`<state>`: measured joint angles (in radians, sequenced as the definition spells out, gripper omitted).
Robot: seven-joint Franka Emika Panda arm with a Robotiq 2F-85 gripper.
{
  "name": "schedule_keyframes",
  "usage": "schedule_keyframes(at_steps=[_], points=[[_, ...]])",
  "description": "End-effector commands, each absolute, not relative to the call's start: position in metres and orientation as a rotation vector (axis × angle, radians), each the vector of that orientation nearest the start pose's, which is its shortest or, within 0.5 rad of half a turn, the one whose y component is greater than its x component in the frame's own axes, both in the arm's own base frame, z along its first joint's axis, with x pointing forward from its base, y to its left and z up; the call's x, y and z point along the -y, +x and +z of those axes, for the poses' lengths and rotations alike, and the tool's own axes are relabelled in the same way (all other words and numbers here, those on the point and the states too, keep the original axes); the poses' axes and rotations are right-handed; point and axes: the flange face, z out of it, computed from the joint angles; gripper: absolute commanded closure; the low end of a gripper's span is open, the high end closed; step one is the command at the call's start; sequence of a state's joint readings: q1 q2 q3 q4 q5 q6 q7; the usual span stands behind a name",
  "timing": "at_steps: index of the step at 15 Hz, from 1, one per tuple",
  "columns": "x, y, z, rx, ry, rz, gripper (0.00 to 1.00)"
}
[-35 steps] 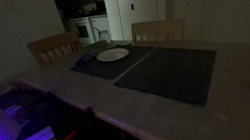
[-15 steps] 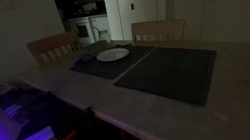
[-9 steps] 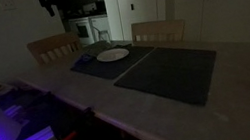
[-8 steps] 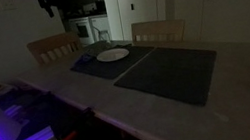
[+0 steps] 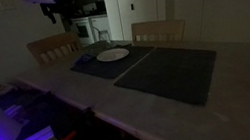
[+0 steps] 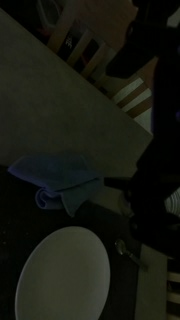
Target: Use the blue cloth to wipe the plate
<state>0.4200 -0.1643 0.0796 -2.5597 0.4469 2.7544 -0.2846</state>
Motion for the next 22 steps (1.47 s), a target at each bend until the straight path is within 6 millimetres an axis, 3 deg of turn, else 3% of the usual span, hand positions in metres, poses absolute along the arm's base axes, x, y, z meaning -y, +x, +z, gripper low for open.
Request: schedule_keyframes(at_steps=[1, 5, 9, 17, 22], points=[[-0.209, 0.423, 0.359, 0.562, -2.785, -0.469, 0.0], [-0.217, 0.447, 0.351, 0.681, -2.75, -0.486, 0.0], [-0.235, 0.474, 0.326, 0.885, -2.678, -0.454, 0.0], [-0.231, 0.506, 0.223, 1.133, -2.748, -0.258, 0.0], [-0.245, 0.505, 0.18, 1.208, -2.718, -0.205, 0.0]])
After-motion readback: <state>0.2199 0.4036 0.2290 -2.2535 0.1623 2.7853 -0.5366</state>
